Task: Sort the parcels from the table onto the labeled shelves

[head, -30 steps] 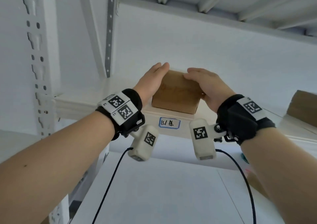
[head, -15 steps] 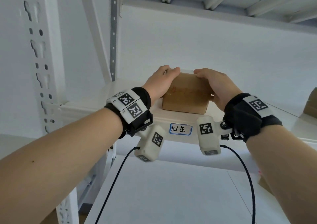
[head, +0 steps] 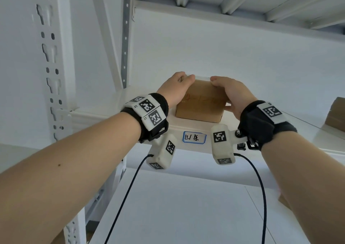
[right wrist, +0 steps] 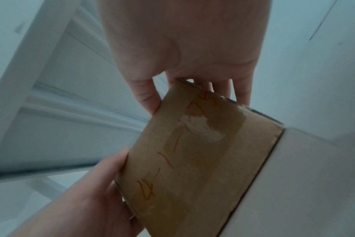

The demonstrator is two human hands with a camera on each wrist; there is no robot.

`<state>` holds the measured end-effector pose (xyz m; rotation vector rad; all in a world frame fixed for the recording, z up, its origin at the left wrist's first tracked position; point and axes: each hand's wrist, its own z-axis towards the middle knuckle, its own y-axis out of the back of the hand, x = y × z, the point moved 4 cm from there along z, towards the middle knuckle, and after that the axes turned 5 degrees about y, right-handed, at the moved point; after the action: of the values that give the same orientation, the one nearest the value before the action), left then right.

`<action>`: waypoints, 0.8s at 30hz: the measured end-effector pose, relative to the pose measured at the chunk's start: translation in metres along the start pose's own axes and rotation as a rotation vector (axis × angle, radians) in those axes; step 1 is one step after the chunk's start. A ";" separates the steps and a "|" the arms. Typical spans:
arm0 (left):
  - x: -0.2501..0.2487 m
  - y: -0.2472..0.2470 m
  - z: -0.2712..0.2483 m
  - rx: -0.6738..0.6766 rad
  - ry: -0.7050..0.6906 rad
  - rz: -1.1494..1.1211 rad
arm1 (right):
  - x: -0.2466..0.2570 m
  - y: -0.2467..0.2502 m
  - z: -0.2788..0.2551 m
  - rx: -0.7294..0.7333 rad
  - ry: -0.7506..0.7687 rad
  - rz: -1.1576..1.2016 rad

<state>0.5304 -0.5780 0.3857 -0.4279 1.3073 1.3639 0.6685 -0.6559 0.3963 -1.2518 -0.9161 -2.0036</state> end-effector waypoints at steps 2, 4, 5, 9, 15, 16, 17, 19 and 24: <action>-0.003 0.002 0.001 -0.020 -0.003 0.071 | 0.007 0.001 -0.006 0.007 0.014 -0.078; -0.007 0.003 0.000 -0.001 0.011 0.168 | 0.015 0.003 -0.011 0.030 0.044 -0.222; -0.010 0.004 -0.002 0.016 0.012 0.219 | 0.018 0.004 -0.012 0.045 0.067 -0.288; -0.014 0.009 -0.013 0.034 0.063 0.433 | 0.023 0.010 -0.019 0.057 0.158 -0.623; -0.005 0.015 -0.028 0.065 0.166 0.661 | 0.012 0.021 -0.036 0.064 0.052 -1.002; -0.004 0.013 -0.032 0.075 0.175 0.690 | 0.010 0.022 -0.038 0.082 0.031 -1.025; -0.003 0.011 -0.034 0.086 0.180 0.712 | 0.007 0.022 -0.039 0.107 0.017 -1.050; 0.000 0.006 -0.036 0.101 0.178 0.748 | 0.006 0.020 -0.044 0.149 0.014 -1.087; 0.005 -0.001 -0.037 0.109 0.150 0.853 | 0.006 0.014 -0.056 0.199 0.025 -1.134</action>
<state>0.5147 -0.6073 0.3692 0.1435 1.7785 1.9600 0.6492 -0.7100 0.3876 -0.5843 -2.0555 -2.5830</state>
